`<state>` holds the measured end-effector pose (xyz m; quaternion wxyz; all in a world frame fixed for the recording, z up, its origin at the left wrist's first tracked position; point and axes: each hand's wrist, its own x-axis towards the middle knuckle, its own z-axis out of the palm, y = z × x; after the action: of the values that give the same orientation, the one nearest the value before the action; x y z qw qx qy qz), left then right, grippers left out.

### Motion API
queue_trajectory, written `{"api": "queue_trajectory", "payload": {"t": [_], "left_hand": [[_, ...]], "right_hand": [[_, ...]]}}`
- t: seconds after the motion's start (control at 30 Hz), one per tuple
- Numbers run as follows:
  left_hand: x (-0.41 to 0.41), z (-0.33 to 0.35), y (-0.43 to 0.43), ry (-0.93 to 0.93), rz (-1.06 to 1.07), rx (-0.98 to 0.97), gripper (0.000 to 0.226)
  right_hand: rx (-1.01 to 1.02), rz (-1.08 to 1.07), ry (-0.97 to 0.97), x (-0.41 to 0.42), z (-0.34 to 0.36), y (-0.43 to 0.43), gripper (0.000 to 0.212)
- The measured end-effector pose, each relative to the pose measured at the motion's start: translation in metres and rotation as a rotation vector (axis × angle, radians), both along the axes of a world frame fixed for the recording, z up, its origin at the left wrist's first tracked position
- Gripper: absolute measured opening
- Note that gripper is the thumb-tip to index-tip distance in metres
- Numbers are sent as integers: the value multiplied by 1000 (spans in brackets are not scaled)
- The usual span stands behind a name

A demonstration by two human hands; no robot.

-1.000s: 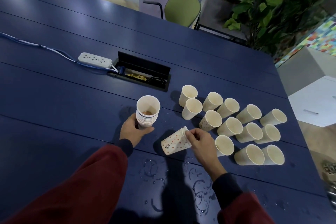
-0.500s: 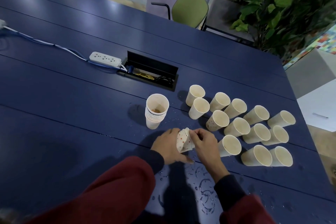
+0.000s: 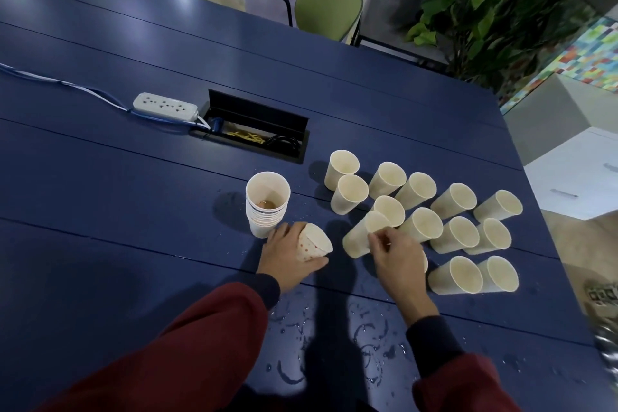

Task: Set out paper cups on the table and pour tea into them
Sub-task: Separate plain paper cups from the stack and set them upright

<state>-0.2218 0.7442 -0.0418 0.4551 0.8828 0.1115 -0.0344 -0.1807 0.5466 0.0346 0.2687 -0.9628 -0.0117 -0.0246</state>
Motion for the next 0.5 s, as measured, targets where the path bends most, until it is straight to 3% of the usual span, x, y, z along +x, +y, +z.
{"api": "queue_trajectory", "payload": {"t": [0.17, 0.5], "left_hand": [[20, -2, -7, -92, 86, -321, 72], [8, -20, -3, -25, 117, -420, 84]], "right_hand": [[-73, 94, 98, -15, -27, -3, 13], [-51, 134, -114, 29, -1, 13, 10]]}}
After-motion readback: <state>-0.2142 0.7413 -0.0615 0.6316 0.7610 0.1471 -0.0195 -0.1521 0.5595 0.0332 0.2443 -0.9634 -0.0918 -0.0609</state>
